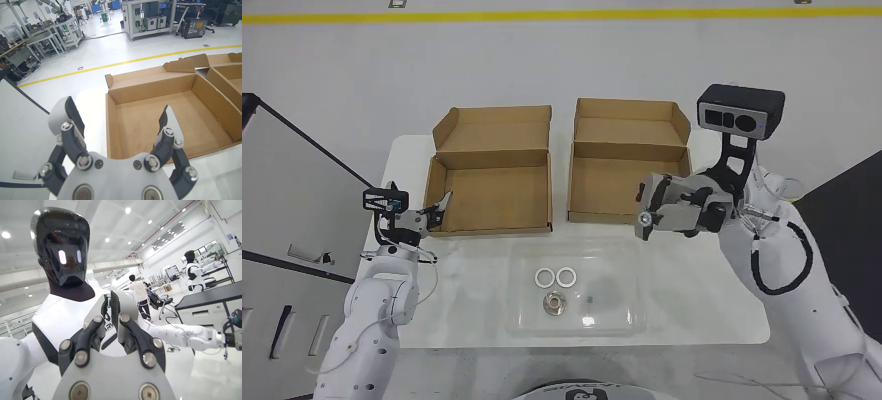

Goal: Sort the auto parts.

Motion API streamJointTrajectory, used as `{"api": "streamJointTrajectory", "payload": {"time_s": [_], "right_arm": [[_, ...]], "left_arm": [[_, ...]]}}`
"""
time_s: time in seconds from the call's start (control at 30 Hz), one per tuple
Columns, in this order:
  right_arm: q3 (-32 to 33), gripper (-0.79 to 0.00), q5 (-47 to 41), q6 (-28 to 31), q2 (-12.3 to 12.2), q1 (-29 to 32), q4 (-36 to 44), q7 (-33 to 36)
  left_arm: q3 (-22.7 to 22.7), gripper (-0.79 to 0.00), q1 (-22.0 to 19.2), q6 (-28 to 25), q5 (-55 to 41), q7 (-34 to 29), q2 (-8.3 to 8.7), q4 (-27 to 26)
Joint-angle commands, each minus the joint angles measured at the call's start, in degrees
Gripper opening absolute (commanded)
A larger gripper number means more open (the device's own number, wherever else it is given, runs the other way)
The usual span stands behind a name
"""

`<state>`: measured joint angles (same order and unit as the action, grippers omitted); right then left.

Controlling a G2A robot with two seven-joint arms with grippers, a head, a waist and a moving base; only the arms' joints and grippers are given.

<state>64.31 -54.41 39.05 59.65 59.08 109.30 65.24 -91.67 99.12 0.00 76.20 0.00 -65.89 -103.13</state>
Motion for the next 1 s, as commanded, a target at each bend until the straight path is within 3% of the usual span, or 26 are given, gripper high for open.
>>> {"api": "streamJointTrajectory", "payload": {"time_s": [0.0,0.4,0.97], "right_arm": [[0.1,-0.785,0.3,0.1,0.1,0.1,0.2,-0.1],[0.7,-0.785,-7.6,0.7,2.0,2.8,4.8,-0.7],[1.3,-0.785,-7.7,0.0,2.4,3.3,5.4,0.0]], "left_arm": [[0.0,0.0,0.0,0.0,0.0,0.0,0.0,0.0],[0.0,0.0,0.0,0.0,0.0,0.0,0.0,0.0],[0.0,0.0,0.0,0.0,0.0,0.0,0.0,0.0]]}}
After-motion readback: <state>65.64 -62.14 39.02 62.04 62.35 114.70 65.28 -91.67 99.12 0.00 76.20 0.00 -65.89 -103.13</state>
